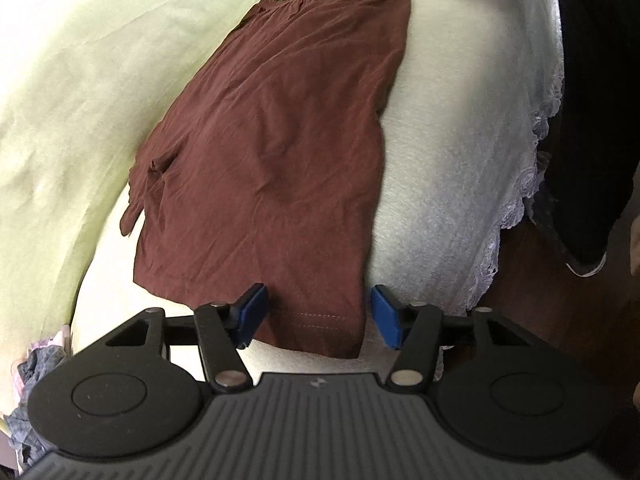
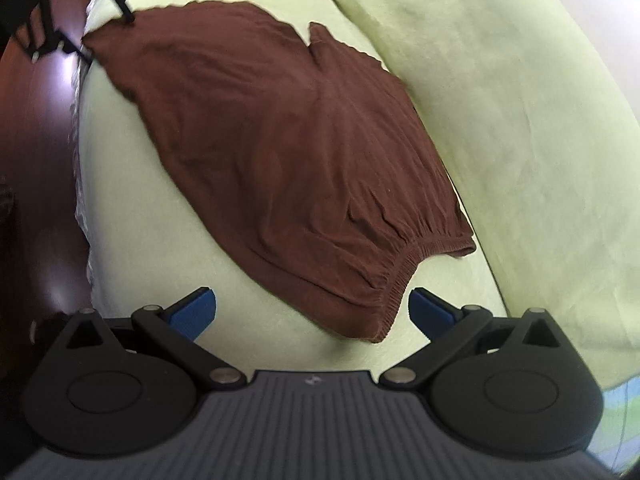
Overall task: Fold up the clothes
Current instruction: 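Grasp the shorts' leg hem with the left tool while the right tool grasps the waistband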
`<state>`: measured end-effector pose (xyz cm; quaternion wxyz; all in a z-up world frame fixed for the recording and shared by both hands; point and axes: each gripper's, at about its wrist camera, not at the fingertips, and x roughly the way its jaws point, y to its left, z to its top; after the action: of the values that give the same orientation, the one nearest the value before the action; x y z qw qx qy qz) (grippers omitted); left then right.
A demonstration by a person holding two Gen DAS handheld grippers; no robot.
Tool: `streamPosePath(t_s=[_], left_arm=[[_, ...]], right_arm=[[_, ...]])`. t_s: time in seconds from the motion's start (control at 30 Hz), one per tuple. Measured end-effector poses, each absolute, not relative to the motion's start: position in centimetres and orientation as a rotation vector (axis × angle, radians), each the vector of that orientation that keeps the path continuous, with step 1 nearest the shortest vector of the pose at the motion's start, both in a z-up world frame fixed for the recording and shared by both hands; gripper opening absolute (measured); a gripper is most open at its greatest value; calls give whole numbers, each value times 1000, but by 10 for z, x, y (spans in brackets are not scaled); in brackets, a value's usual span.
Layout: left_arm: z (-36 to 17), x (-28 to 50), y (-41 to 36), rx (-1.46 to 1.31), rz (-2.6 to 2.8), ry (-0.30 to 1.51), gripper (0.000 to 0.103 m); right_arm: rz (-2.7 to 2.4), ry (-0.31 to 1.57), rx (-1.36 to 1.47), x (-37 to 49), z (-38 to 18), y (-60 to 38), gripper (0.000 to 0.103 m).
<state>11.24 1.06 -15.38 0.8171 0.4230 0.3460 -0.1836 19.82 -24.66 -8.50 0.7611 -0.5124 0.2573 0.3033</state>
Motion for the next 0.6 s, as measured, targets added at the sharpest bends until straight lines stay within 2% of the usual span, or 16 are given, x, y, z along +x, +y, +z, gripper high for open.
streamPosePath(t_s=[0.13, 0.17, 0.2, 0.23, 0.3, 0.47, 0.6], left_arm=[[-148, 111, 11, 880, -414, 739, 41], [-146, 112, 12, 873, -418, 741, 34], [-143, 113, 12, 859, -426, 743, 22], [-140, 114, 13, 847, -431, 746, 14], [-135, 120, 16, 807, -431, 763, 8], [-124, 139, 26, 684, -427, 804, 3], [-115, 150, 34, 621, -430, 823, 3]], right_arm=[[683, 515, -1166, 199, -93, -255, 101], [686, 506, -1175, 201, -95, -258, 100], [690, 494, -1184, 203, -97, -260, 99], [692, 485, -1191, 205, -99, -262, 95], [679, 464, -1223, 212, -103, -268, 93], [682, 414, -1336, 224, -118, -278, 67], [685, 362, -1403, 224, -124, -280, 51]])
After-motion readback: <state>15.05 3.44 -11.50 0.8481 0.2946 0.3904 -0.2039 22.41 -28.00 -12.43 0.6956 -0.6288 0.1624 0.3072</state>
